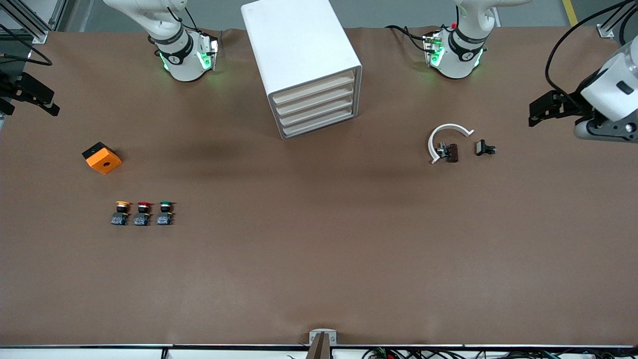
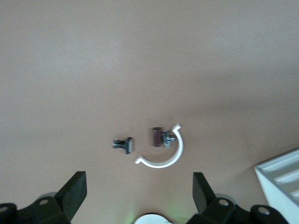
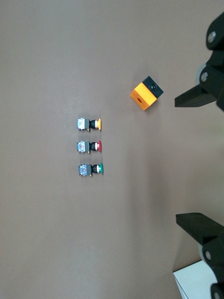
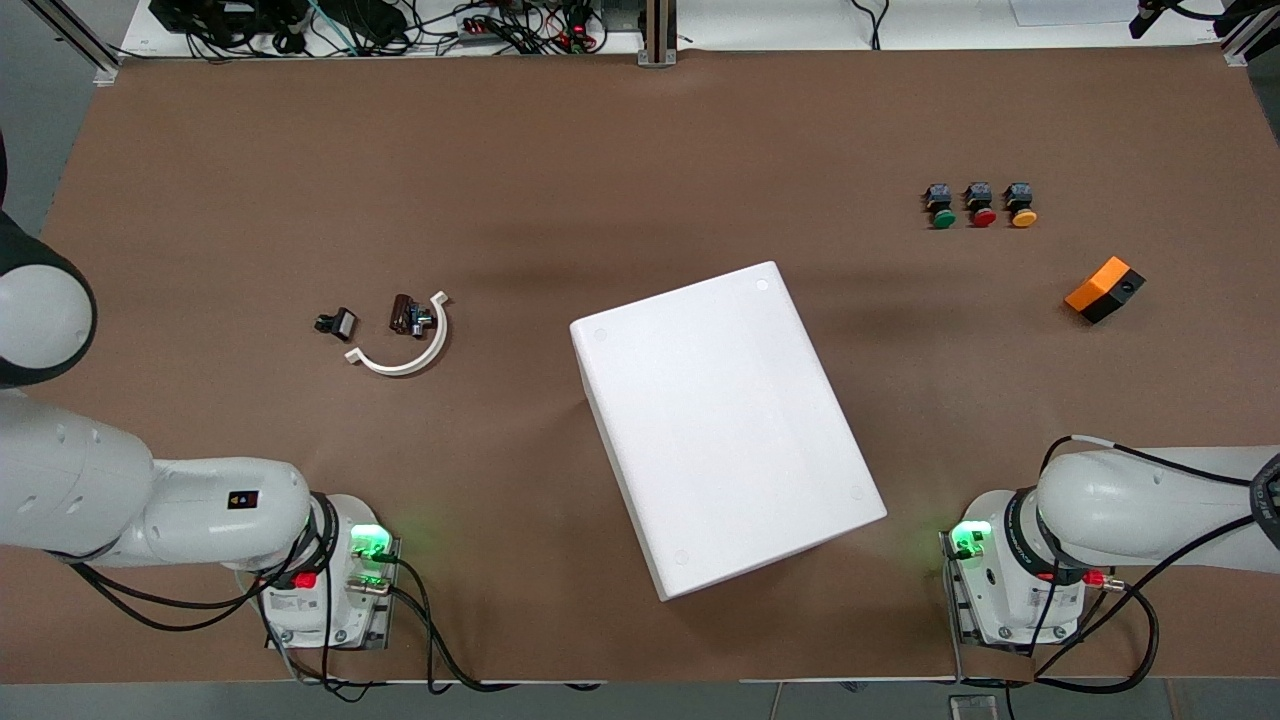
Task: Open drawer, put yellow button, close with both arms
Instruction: 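Move the left gripper toward the white drawer cabinet's top drawer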
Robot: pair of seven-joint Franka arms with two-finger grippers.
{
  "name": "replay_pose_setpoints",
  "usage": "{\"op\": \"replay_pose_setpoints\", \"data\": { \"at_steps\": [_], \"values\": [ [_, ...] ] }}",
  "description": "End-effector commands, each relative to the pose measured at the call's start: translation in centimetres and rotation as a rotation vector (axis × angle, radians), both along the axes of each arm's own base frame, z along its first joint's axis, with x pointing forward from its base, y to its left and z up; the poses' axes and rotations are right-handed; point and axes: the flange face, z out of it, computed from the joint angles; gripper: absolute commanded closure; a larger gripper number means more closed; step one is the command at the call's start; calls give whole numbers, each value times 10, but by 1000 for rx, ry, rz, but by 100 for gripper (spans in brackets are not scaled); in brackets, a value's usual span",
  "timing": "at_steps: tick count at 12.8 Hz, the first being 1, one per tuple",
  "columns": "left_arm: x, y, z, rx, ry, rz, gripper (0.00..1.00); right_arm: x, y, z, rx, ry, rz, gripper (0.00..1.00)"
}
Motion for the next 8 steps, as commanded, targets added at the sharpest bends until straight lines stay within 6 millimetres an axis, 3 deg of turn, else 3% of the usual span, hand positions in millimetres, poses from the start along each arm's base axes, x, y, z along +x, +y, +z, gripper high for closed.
{"op": "replay_pose_setpoints", "data": {
  "at_steps": [1, 3, 8],
  "values": [
    [14, -17, -26, -60, 68, 121, 0, -4, -2, 2, -11, -9, 8, 0],
    [17, -40, -42, -74, 116, 223, 0, -4, -2, 2, -11, -9, 8, 0],
    [21, -120, -103, -47, 263, 320, 0, -4, -4, 2, -11, -9, 5, 0]
  ]
}}
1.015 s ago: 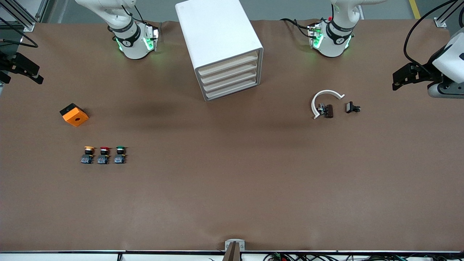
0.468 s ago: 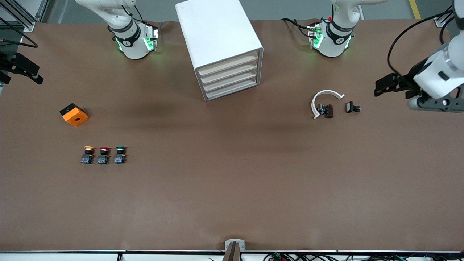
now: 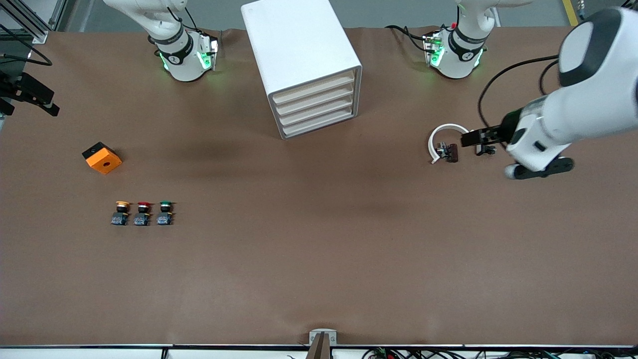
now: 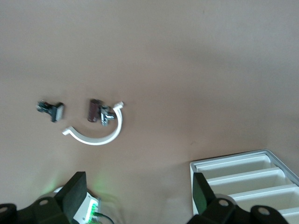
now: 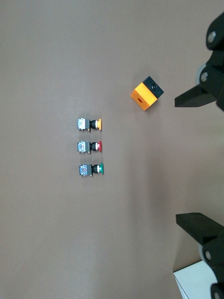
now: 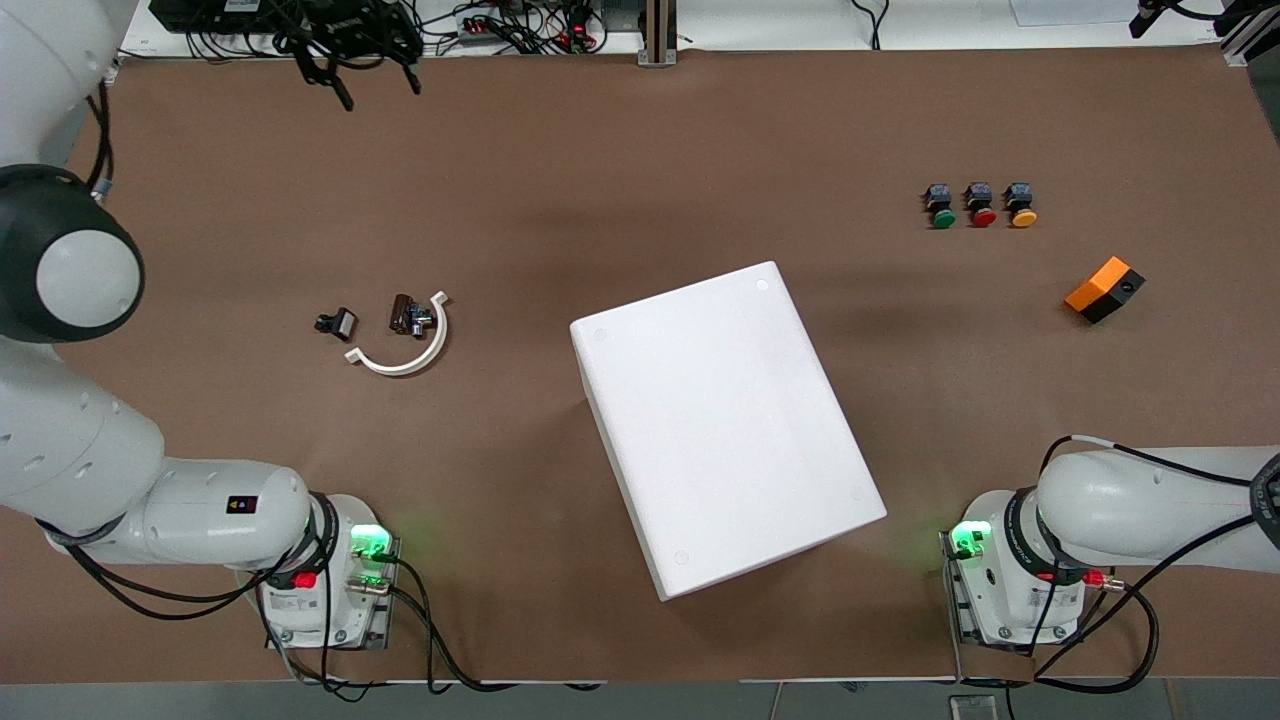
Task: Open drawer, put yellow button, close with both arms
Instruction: 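Move the left gripper toward the white drawer cabinet's top drawer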
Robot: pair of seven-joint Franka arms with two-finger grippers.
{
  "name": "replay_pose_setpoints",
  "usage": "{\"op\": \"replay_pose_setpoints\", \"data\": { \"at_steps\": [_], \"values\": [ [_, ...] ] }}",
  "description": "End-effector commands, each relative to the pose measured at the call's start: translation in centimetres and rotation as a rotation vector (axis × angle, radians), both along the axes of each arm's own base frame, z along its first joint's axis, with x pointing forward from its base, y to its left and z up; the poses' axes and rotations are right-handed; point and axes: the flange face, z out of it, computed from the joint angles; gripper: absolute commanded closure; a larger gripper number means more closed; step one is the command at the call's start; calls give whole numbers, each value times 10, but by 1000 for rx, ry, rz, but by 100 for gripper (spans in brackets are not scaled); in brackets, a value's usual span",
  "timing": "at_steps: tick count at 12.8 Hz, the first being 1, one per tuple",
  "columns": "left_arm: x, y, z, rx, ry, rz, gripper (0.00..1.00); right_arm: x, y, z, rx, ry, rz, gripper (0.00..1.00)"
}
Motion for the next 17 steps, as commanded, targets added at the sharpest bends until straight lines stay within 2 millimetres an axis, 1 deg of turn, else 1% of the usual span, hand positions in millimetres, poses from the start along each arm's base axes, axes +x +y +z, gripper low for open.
{"op": "replay_pose_setpoints", "data": {
  "at_steps": [1, 3, 4, 5, 6, 7, 8, 9, 10, 12, 13, 15, 17],
  "values": [
    [-3, -38, -17, 26, 54, 54, 0, -4, -3, 2, -11, -7, 5, 0],
    [-8, -63, -27, 47, 101, 141, 0, -4, -3, 2, -10, -4, 5, 0],
    [-6, -69, -41, 36, 152, 196, 0, -5, -3, 1, -10, -1, 5, 0],
    [-5, -82, -48, 29, 186, 238, 0, -4, -3, 3, -10, -6, 5, 0],
    [-3, -101, -59, 43, 217, 277, 0, -4, -3, 6, -11, -10, 5, 0],
    [-2, -111, -68, 73, 249, 339, 0, -3, -3, 6, -11, -12, 5, 0],
    [-9, -130, -75, 108, 279, 392, 0, -1, -3, 8, -14, -18, 8, 0],
    [-14, -145, -88, 141, 320, 442, 0, 5, -4, 9, -14, -15, 29, 0],
    [-20, -159, -98, 180, 353, 490, 0, 5, -6, 10, -16, -14, 67, 0],
    [-20, -166, -112, 247, 417, 632, 0, 5, -9, 9, -18, -15, 90, 0],
    [-20, -165, -113, 268, 458, 705, 0, 5, -9, 9, -18, -12, 86, 0],
    [-23, -166, -134, 362, 558, 816, 0, 2, -7, 7, -11, 8, 80, 0],
    [-26, -175, -163, 439, 718, 933, 0, 1, -5, 3, 2, 28, 4, 0]
  ]
}}
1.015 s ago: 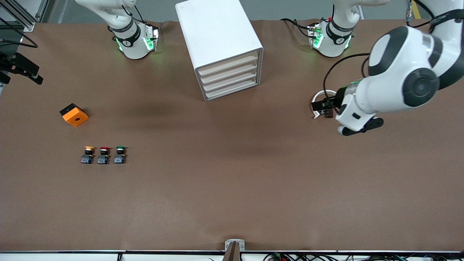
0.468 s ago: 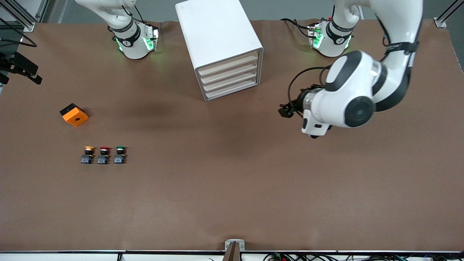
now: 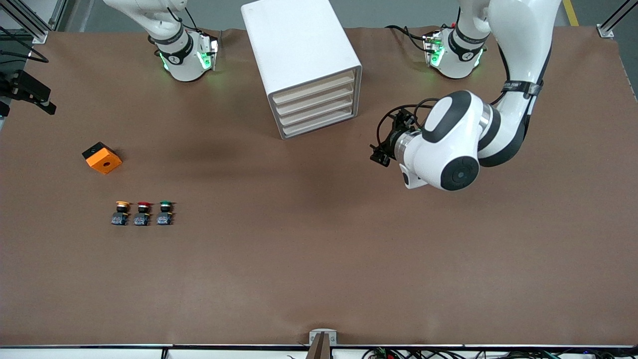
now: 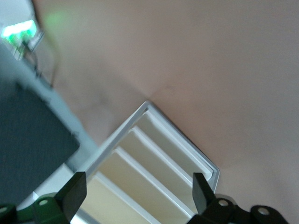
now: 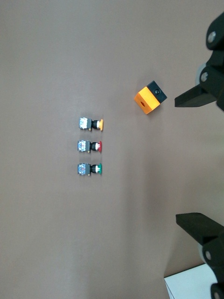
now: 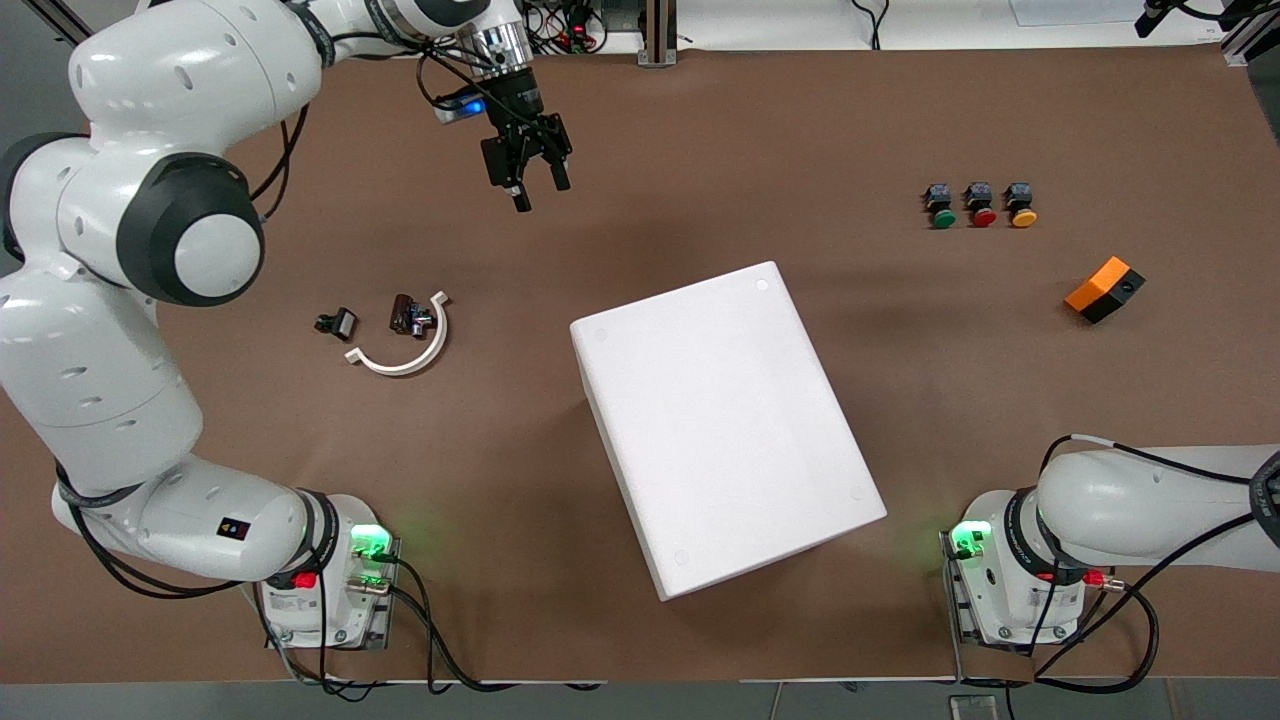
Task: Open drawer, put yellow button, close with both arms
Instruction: 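Move the left gripper toward the white drawer cabinet's top drawer, then grasp the drawer front with the left gripper while the right gripper reaches the yellow button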
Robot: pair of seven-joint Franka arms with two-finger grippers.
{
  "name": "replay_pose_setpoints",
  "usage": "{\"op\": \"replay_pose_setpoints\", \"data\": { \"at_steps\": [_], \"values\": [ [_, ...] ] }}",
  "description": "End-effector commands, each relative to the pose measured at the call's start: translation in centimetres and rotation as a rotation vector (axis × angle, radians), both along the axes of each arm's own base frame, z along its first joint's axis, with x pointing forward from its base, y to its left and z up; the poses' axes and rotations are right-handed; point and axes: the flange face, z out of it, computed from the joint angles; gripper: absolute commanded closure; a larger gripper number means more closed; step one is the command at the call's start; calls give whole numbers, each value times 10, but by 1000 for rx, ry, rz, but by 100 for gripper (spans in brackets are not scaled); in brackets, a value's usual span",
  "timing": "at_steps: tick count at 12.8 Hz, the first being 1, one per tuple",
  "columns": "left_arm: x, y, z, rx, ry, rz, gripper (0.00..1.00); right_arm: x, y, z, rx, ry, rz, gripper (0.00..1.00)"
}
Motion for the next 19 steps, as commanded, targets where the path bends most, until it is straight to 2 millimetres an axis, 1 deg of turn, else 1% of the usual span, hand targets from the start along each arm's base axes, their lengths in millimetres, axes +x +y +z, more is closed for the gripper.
{"op": "replay_pose_setpoints", "data": {
  "at_steps": [1, 2, 3, 4, 5, 6, 7, 8, 9, 10, 11, 12, 13, 14, 15, 16, 17, 18, 19],
  "values": [
    [1, -12, -33, 45, 184, 138, 0, 2, -1, 2, 5, 11, -68, 0],
    [-2, -20, -50, 49, 250, 170, 0, 9, -5, -11, 7, 41, -75, 0],
    [-4, -25, -68, 44, 323, 206, 0, 34, -1, -53, 0, 115, -52, 0],
    [-7, -33, -81, 47, 388, 239, 0, 61, 1, -86, -2, 177, -45, 0],
    [-12, -42, -95, 67, 454, 269, 0, 69, -7, -89, 0, 177, -53, 0],
    [-22, -56, -101, 100, 492, 281, 0, 71, -10, -86, -1, 165, -50, 0],
    [-33, -71, -112, 160, 537, 295, 0, 72, -12, -88, -1, 165, -53, 0],
    [-42, -83, -123, 217, 584, 319, 0, 79, -15, -102, 2, 183, -56, 0],
    [-47, -90, -127, 248, 621, 341, 0, 89, -24, -121, 5, 197, -67, 0],
    [-48, -93, -133, 247, 670, 367, 0, 93, -41, -125, 18, 190, -95, 0],
    [-48, -97, -136, 245, 723, 395, 0, 97, -47, -131, 8, 179, -105, 0],
    [-52, -102, -137, 260, 741, 402, 9, 101, -51, -133, 7, 151, -111, 0],
    [-60, -111, -141, 293, 753, 398, 10, 109, -53, -151, 6, 143, -111, 0],
    [-64, -116, -141, 310, 758, 397, 12, 118, -56, -176, 1, 127, -113, 0],
    [-70, -122, -142, 319, 764, 389, 20, 123, -68, -195, -11, 95, -121, 0],
    [-78, -131, -141, 333, 770, 378, 24, 124, -80, -219, -36, 70, -106, 0],
    [-83, -134, -140, 338, 791, 369, 26, 125, -81, -238, -44, 45, -82, 0],
    [-85, -136, -139, 337, 803, 360, 30, 121, -83, -256, -46, 33, -79, 0],
    [-87, -136, -139, 338, 818, 352, 39, 117, -88, -271, -48, 15, -85, 0]
  ]
}}
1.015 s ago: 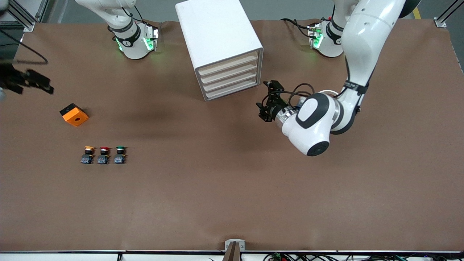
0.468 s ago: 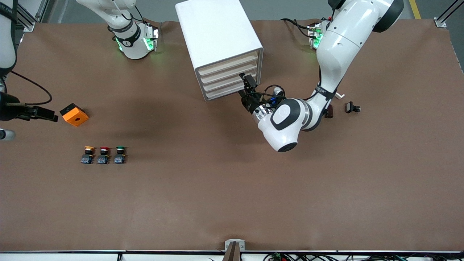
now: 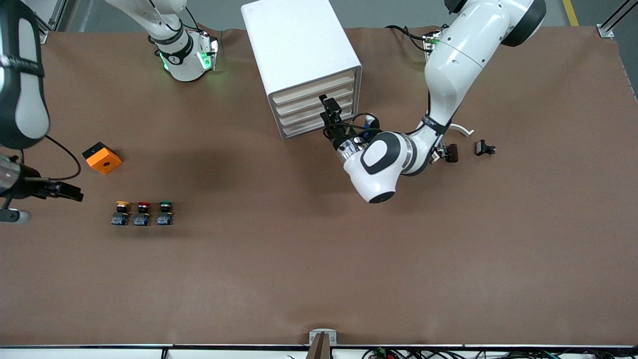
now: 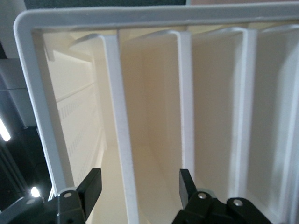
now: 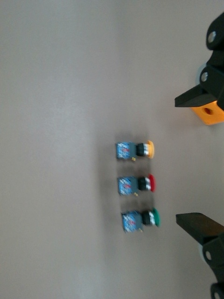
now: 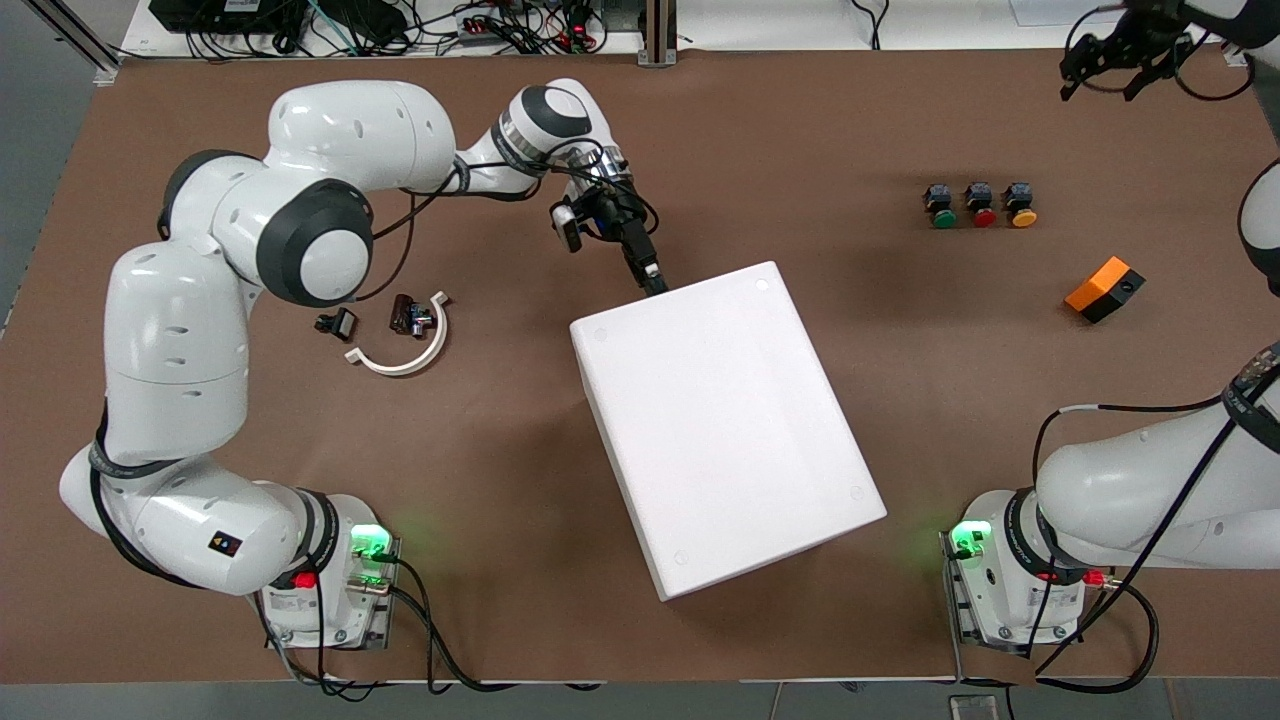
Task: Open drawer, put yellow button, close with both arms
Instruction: 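Grasp the drawer front with the left gripper while the right gripper reaches the yellow button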
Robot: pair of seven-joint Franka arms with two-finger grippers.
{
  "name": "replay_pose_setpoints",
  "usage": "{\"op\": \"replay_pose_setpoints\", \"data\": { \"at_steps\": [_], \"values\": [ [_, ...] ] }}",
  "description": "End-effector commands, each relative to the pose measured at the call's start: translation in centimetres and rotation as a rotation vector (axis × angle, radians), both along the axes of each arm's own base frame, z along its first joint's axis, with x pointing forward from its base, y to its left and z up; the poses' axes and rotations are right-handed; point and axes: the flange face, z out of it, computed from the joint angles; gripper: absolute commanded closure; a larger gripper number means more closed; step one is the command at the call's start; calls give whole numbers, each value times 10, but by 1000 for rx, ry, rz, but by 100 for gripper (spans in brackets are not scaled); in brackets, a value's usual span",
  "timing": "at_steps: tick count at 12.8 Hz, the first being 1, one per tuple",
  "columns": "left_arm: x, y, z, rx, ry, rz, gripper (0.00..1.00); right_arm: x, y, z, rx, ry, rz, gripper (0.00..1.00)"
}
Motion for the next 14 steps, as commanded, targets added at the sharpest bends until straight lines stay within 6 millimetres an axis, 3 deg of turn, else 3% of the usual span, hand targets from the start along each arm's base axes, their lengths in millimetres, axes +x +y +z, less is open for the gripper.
{"op": "replay_pose_setpoints", "data": {
  "at_steps": [1, 3, 4, 6, 8, 10, 14],
  "values": [
    [-2, -4, 2, -15, 59, -2, 41, -15, -13, -37, -15, -40, 10, 0],
    [-14, -15, 0, -25, 90, -17, 44, -12, -27, -76, -10, -31, 1, 0],
    [-21, -21, -5, -20, 98, -31, 50, -8, -28, -90, -13, -50, 17, 0],
    [-29, -26, -12, 7, 117, -44, 51, -7, -39, -124, -9, -51, 13, 0],
    [-38, -32, -20, 53, 143, -55, 63, -7, -36, -144, 1, -30, 13, 0],
    [-36, -30, -19, 76, 141, -56, 65, -7, -29, -178, 12, -9, 22, 0],
    [-16, -13, -16, 90, 142, -20, 95, -14, -19, -192, 21, 16, 29, 0]
  ]
}}
